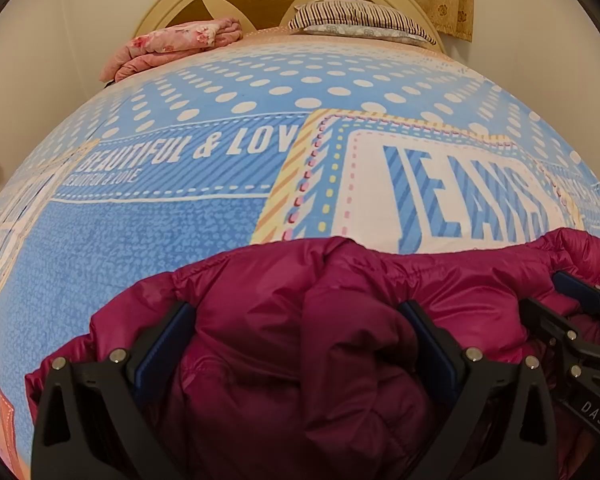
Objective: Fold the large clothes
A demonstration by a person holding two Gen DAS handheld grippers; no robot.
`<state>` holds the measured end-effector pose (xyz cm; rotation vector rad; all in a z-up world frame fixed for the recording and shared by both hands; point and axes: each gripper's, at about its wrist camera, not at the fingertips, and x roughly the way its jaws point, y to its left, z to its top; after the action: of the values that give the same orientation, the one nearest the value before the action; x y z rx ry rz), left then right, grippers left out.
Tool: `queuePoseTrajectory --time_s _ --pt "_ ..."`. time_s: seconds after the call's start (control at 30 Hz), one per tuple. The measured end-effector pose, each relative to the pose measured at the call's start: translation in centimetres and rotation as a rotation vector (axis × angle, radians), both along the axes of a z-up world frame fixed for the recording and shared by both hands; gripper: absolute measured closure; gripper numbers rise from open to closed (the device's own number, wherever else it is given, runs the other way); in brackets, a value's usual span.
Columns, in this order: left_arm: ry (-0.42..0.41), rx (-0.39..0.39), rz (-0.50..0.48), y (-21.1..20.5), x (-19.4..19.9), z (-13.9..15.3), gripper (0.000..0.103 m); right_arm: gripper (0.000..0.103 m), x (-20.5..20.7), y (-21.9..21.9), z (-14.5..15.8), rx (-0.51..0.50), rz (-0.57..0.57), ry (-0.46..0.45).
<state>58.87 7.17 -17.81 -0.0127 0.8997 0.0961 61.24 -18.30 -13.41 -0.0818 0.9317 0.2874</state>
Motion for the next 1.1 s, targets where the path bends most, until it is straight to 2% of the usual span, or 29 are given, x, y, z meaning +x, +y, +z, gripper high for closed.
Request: queuePoseTrajectory --time_s 0.47,0.57,0.63,0.7,0.73,0.77,0.8,0.9,0.97,1.03,1.1 --pt "0.008 -0.003 -0.001 0.2 0.3 -0.2 0.000 0.042 0.0 0.0 0.0 0.001 0.000 0.000" --pt "0.030 -0.010 -0.008 0.3 0.8 -0.2 0.000 0.042 0.1 0.7 0.0 -0.038 0.011 0.004" --pt "0.059 -0.048 -0.033 0.8 0.8 0.5 0.003 0.042 0.0 1.0 0.6 -0.077 0.054 0.030" --pt "0.022 -0.143 -0.023 2.3 -0.4 2.8 0.012 0.042 -0.8 -0.1 2.0 -0.074 0.057 0.047" --pt "-0.024 -0.258 -0.031 3.6 -1.9 4.7 0.012 0.042 -1.8 -1.4 3.3 -0.043 0.037 0.030" --pt "-0.069 -0.322 -0.039 4.5 -3.4 6.2 0.010 0.041 -2.7 -2.4 4.2 -0.019 0.029 0.019" --pt "-0.104 -0.347 -0.042 5.0 -5.0 7.6 0.010 0.038 -4.1 -4.0 5.3 -0.001 0.012 0.011" --pt "-0.166 -0.344 -0.072 5.2 -11.2 10.9 0.009 0.037 -8.7 -7.9 6.7 0.045 -0.015 0.034" --pt "-0.192 -0.312 -0.091 4.0 -15.9 12.2 0.000 0.037 -12.6 -10.4 7.0 0.082 -0.034 0.063" --pt "-0.193 -0.264 -0.132 2.3 -21.8 12.6 0.000 0.037 -17.2 -12.9 7.2 0.105 -0.043 0.081" --pt "-0.169 -0.218 -0.172 2.5 -26.6 11.8 0.000 0.037 -22.4 -15.1 7.4 0.101 -0.053 0.072"
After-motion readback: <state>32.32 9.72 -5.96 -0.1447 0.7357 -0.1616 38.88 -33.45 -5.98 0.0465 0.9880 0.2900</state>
